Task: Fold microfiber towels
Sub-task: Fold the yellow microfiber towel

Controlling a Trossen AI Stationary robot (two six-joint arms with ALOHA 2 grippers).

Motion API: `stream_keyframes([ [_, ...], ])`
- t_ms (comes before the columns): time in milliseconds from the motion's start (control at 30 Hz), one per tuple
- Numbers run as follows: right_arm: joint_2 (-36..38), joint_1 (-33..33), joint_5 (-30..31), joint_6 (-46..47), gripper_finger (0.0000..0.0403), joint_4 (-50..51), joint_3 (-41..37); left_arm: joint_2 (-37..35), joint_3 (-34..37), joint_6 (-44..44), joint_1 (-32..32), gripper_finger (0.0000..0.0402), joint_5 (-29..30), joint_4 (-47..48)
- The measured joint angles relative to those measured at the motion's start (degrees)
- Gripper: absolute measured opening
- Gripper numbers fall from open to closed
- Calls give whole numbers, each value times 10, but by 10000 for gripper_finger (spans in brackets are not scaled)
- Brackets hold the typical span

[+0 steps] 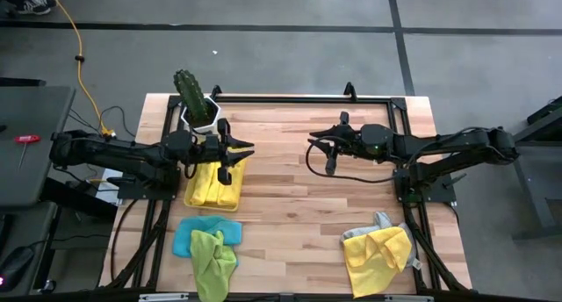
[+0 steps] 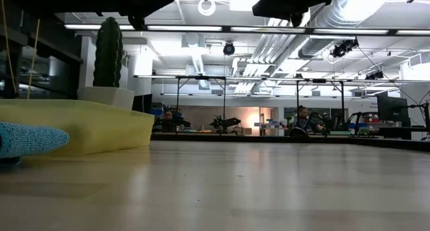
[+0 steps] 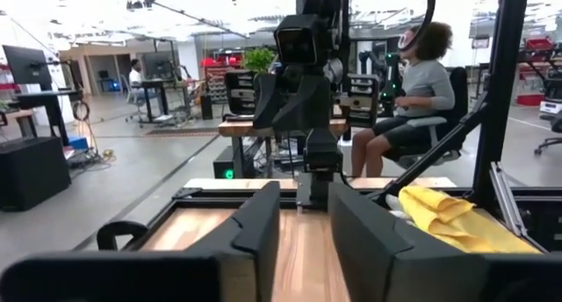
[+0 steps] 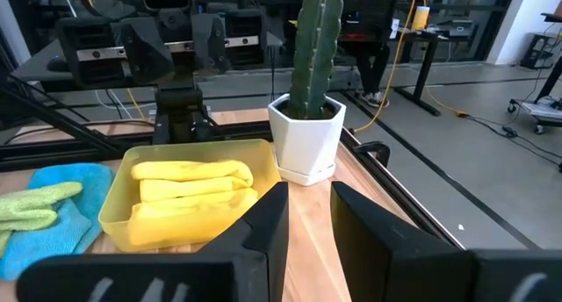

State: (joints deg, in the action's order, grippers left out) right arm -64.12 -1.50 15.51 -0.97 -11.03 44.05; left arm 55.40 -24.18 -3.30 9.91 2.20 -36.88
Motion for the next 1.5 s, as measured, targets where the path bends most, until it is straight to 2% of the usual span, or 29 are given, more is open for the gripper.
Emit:
stream_keyframes([
  [367, 0, 0, 0, 0, 78, 0, 0, 30, -1, 1, 2, 182, 0, -7],
  [600, 0, -1, 0, -26, 78, -2, 0, 47, -20, -10, 2, 207, 7, -6],
  [733, 0, 0, -4, -47, 78, -33, 2, 52, -39, -28, 2, 209, 60, -7],
  [900, 0, 23, -127, 45, 78, -11, 2, 64, -45, -30, 2, 208, 92, -6],
  [967, -1, 58, -104, 83, 79, 26, 2, 70, -45, -26, 2, 209, 92, -6],
  [1100, -22, 169, 29, 144, 79, 130, 5, 84, -45, 3, -2, 209, 86, -2],
  [1200, -48, 255, 87, 218, 79, 269, 47, 92, -44, 27, -12, 209, 85, 2],
  [1367, -104, 368, 96, 460, 79, 544, 146, 99, -44, 32, -29, 209, 88, 12],
  [1433, -139, 409, 91, 554, 79, 614, 186, 99, -44, 31, -35, 210, 90, 20],
  [1500, -180, 443, 60, 631, 79, 682, 222, 99, -44, 31, -38, 209, 90, 18],
])
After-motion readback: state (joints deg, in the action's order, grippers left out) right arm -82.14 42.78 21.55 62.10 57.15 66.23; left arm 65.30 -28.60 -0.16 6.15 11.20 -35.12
